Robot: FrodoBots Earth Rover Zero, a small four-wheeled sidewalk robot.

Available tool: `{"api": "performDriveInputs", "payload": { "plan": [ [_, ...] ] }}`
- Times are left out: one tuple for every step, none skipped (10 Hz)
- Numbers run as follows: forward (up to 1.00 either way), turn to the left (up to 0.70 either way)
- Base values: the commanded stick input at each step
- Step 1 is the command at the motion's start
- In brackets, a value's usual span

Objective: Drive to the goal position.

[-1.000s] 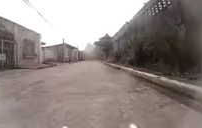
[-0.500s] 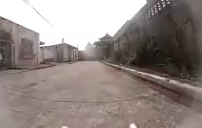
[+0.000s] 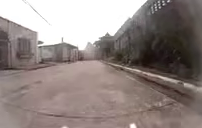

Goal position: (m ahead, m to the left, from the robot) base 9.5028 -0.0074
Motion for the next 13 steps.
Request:
{"api": "performDriveInputs", "payload": {
  "plan": [
    [0.70, 0.01],
    [0.70, 0.01],
    [0.70, 0.01],
    [0.70, 0.01],
    [0.70, 0.01],
    [0.70, 0.01],
    [0.70, 0.01],
    [0.70, 0.01],
    [0.70, 0.01],
    [0.70, 0.01],
    [0.70, 0.01],
    [0.70, 0.01],
    [0.70, 0.01]
  ]
}}
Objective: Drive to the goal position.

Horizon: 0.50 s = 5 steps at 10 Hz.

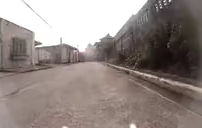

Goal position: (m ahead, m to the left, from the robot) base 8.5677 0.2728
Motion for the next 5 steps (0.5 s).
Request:
{"api": "performDriveInputs", "payload": {
  "plan": [
    [0.70, 0.01],
    [0.70, 0.01],
    [0.70, 0.01],
    [0.70, 0.01],
    [0.70, 0.01]
  ]
}}
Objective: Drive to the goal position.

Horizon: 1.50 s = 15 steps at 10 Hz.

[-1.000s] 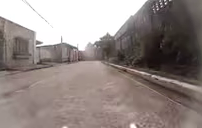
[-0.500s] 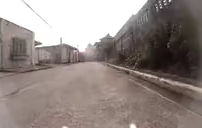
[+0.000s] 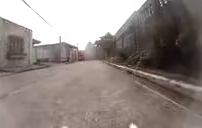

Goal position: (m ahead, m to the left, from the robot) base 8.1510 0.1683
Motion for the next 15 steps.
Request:
{"api": "performDriveInputs", "payload": {
  "plan": [
    [0.70, 0.01],
    [0.70, 0.01],
    [0.70, 0.01],
    [0.70, 0.01],
    [0.70, 0.01],
    [0.70, 0.01],
    [0.70, 0.01],
    [0.70, 0.01],
    [0.70, 0.01],
    [0.70, 0.01],
    [0.70, 0.01],
    [0.70, 0.01],
    [0.70, 0.01],
    [0.70, 0.01],
    [0.70, 0.01]
  ]
}}
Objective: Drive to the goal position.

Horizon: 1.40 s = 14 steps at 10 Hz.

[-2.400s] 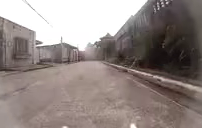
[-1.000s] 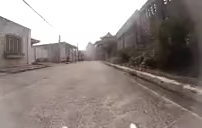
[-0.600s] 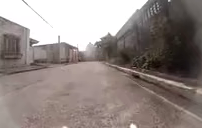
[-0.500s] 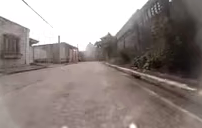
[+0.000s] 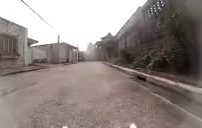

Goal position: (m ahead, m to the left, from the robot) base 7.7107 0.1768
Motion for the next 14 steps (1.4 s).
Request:
{"api": "performDriveInputs", "payload": {
  "plan": [
    [0.70, 0.01],
    [0.70, 0.01],
    [0.70, 0.01],
    [0.70, 0.01],
    [0.70, 0.01],
    [0.70, 0.01],
    [0.70, 0.01],
    [0.70, 0.01],
    [0.70, 0.01],
    [0.70, 0.01],
    [0.70, 0.01],
    [0.70, 0.01],
    [0.70, 0.01],
    [0.70, 0.01]
  ]
}}
